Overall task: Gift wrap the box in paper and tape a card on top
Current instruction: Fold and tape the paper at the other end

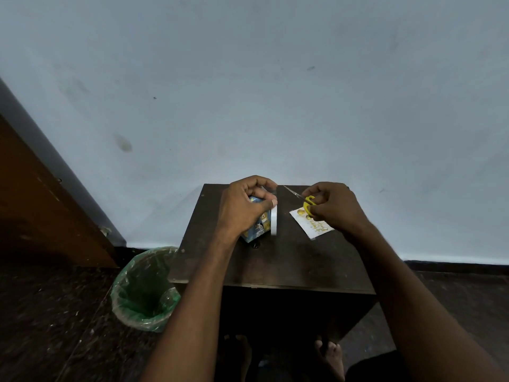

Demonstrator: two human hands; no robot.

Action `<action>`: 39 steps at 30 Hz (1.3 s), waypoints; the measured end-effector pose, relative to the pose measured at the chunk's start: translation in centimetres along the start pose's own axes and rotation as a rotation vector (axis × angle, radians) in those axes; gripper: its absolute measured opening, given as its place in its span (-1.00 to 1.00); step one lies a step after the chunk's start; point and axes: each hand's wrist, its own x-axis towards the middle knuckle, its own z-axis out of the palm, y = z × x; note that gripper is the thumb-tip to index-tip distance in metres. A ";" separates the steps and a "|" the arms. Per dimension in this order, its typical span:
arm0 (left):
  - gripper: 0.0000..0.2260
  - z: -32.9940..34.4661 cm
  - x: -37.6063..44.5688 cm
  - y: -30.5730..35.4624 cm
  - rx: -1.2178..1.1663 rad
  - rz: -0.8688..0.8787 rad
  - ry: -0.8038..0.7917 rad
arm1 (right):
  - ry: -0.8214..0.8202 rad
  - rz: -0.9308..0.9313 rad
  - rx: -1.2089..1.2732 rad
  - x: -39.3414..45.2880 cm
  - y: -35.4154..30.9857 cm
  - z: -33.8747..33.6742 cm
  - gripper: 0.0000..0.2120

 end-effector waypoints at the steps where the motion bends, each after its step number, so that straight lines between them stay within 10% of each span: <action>1: -0.75 0.0 0.0 0.0 0.000 0.002 0.000 | -0.038 0.019 0.092 -0.1 0.0 -0.4 -0.72; 10: -0.76 0.1 -0.1 0.1 0.017 0.018 0.002 | -0.283 -0.006 0.150 -0.5 -0.6 -1.0 -0.66; 39: -0.63 0.2 0.1 -0.3 0.042 0.083 0.010 | -0.202 -0.142 0.056 -1.1 -1.9 -0.2 -0.75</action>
